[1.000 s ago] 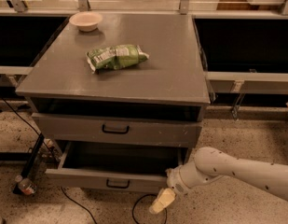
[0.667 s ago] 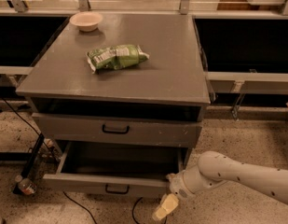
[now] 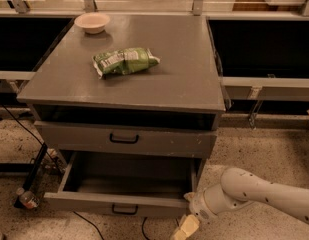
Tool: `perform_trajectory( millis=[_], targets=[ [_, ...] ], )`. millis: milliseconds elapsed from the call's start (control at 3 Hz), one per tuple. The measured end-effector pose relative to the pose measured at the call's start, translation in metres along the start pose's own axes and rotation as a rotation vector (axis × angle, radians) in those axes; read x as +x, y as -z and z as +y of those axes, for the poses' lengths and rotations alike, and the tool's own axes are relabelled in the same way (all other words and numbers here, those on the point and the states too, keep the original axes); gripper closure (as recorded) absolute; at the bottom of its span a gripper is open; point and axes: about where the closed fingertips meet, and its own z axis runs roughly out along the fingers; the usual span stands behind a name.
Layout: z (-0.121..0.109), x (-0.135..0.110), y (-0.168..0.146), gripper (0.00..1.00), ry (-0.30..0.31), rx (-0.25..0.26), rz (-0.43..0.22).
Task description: Open middle drawer
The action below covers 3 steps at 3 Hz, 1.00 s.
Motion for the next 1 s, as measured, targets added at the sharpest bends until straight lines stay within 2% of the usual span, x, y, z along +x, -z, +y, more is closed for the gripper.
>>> perform_trajectory(
  millis=[333,667,1000],
  targets=[
    [0.010,0.014,0.003,0.00,0.008,-0.010,0.020],
    [0.032,0.047,0.014,0.00,-0.002,-0.014,0.030],
    [0.032,0.046,0.014,0.00,-0.001,-0.015,0.030]
  ],
)
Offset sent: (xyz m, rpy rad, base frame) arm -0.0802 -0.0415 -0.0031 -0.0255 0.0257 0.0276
